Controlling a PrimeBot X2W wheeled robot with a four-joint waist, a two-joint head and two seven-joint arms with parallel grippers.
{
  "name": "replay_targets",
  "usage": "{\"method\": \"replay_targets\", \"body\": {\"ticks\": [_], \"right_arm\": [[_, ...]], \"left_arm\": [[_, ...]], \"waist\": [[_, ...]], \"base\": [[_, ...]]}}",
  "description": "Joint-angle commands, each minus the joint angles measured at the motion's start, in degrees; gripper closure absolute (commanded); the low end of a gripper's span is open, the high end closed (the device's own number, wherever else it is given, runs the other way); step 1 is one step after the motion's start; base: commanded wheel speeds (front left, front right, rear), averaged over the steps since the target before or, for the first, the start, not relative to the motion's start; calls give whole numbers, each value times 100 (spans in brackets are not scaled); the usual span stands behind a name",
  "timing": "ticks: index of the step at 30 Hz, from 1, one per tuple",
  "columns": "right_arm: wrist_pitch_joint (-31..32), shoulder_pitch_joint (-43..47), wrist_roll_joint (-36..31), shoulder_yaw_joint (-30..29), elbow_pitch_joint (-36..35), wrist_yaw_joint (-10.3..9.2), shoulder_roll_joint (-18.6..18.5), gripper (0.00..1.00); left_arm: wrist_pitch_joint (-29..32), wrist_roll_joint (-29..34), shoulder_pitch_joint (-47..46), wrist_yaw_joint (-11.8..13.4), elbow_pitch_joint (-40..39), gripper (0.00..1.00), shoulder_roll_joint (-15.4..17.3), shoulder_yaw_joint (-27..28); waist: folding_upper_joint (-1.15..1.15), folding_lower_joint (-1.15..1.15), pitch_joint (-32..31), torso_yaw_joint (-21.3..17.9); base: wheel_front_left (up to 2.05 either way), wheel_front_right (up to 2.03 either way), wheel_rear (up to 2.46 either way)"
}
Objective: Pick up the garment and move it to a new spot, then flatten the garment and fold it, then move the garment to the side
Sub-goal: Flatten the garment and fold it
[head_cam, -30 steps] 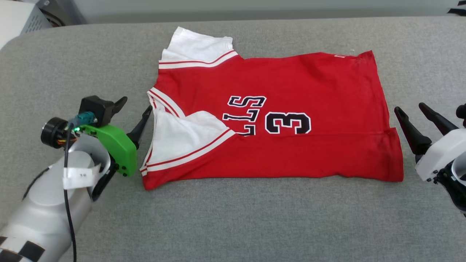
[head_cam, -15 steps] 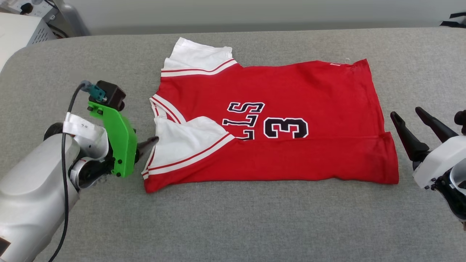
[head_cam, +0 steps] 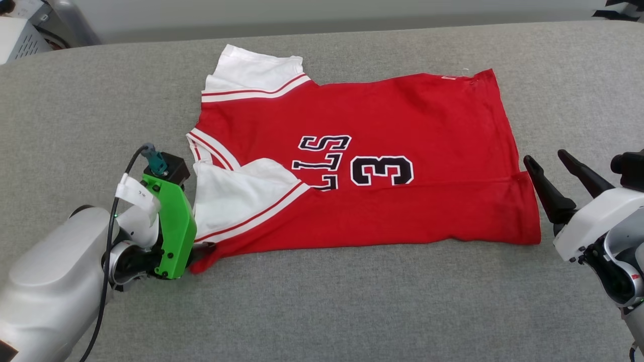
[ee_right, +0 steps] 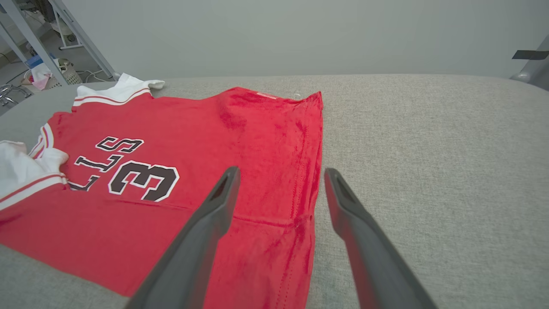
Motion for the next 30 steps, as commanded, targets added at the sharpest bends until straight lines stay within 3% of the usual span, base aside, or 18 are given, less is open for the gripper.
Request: {"method": "replay_targets", "body": {"ticks": [1, 9, 10, 12, 21, 30], "right_arm": [[29, 81, -29, -7, -33, -3, 43, 0], [36, -7, -43, 20, -12, -3, 108, 0], [35, -9, -39, 18, -10, -3, 102, 0], [47, -15, -37, 5, -16, -3, 62, 0], [475, -129, -98, -45, -268, -3, -362, 0], [2203, -343, 164, 255, -909, -3, -1222, 0]], "left_arm": [[6, -11, 138, 58, 71, 0, -12, -21], [-117, 32, 368, -70, 511, 0, -134, -238], [-192, 29, 381, -84, 547, 30, -158, -236], [-443, 26, 392, -107, 585, 100, -199, -182], [-1389, 487, 433, -129, 259, 100, -51, -201], [-1675, 594, 582, 86, -600, 100, 186, -133]], "waist": [[0, 0, 56, -37], [0, 0, 156, -88], [0, 0, 151, -85], [0, 0, 117, -68], [0, 0, -136, 17], [0, 0, -179, 137]], "base": [[0, 0, 0], [0, 0, 0], [0, 0, 0], [0, 0, 0], [0, 0, 0], [0, 0, 0]]}}
